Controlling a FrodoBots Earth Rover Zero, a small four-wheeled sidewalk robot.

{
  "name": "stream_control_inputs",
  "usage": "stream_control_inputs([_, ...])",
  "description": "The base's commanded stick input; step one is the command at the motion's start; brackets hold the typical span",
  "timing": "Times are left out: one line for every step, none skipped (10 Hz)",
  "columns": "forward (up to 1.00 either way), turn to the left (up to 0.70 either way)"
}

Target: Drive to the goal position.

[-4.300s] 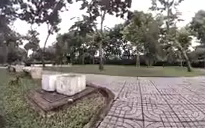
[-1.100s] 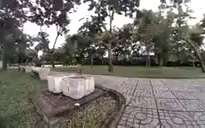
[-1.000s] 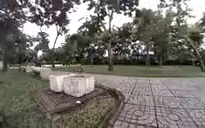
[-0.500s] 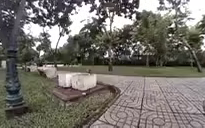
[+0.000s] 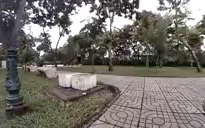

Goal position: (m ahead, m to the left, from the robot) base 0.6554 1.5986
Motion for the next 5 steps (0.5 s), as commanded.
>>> stream_control_inputs([0.0, -0.43])
stream_control_inputs([0.0, -0.45])
stream_control_inputs([0.0, -0.45])
stream_control_inputs([0.0, -0.45])
stream_control_inputs([0.0, -0.45])
